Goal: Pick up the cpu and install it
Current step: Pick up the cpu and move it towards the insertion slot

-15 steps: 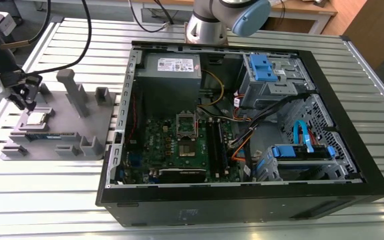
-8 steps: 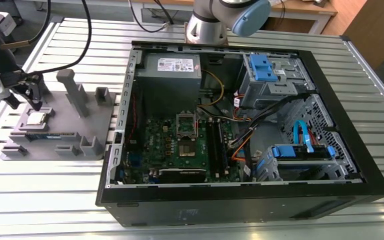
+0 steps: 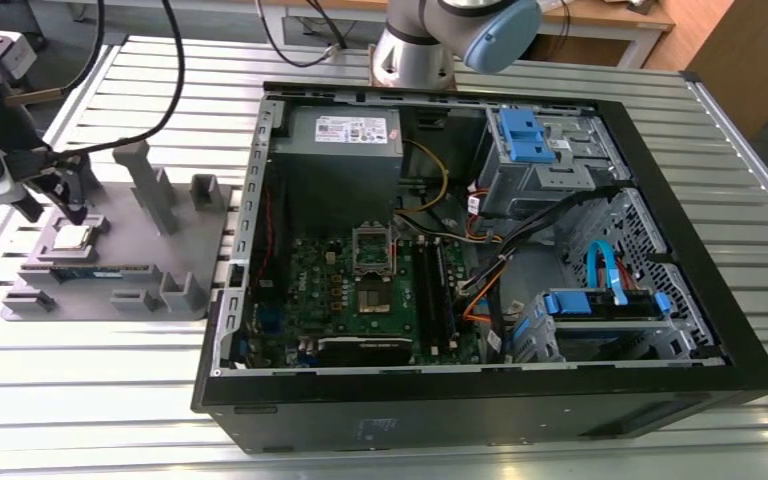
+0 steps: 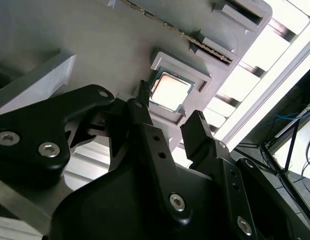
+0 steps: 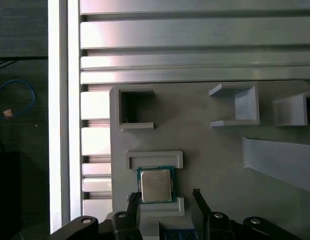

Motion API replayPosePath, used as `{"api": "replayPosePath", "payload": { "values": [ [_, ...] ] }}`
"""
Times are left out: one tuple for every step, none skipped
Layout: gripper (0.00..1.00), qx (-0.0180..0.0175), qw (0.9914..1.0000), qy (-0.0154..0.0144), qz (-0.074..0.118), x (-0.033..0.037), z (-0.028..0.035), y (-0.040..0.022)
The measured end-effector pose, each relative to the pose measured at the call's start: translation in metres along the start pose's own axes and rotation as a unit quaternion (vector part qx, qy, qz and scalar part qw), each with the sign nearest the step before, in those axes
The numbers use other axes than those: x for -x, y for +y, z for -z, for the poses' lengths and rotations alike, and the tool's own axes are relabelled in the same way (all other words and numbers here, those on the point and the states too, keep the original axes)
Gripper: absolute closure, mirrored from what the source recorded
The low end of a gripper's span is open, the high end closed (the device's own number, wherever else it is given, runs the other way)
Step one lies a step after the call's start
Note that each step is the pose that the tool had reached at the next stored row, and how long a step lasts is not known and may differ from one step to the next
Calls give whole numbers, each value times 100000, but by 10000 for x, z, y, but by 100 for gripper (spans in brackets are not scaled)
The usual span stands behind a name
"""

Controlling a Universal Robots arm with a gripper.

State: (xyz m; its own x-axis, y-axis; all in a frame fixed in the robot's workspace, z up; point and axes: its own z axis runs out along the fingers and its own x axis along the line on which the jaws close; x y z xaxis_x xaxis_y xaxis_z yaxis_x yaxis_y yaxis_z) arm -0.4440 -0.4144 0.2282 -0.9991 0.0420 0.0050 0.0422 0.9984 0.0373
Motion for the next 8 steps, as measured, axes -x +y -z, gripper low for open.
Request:
{"api": "replayPosePath", "payload": {
  "values": [
    [47, -4, 100000, 3, 19, 0, -17, -1],
    [47, -7, 100000, 6, 48, -1, -35, -2],
    [47, -5, 100000, 3, 94, -2, -54, -2],
    [47, -3, 100000, 1, 161, -2, -71, -3],
    [47, -7, 100000, 7, 295, -3, -81, -3],
    [47, -11, 99999, 16, 530, -3, -89, -3],
    [47, -9, 99997, 27, 828, -3, -95, -4],
    [47, -18, 99994, 44, 1076, -3, -98, -4]
  ]
}}
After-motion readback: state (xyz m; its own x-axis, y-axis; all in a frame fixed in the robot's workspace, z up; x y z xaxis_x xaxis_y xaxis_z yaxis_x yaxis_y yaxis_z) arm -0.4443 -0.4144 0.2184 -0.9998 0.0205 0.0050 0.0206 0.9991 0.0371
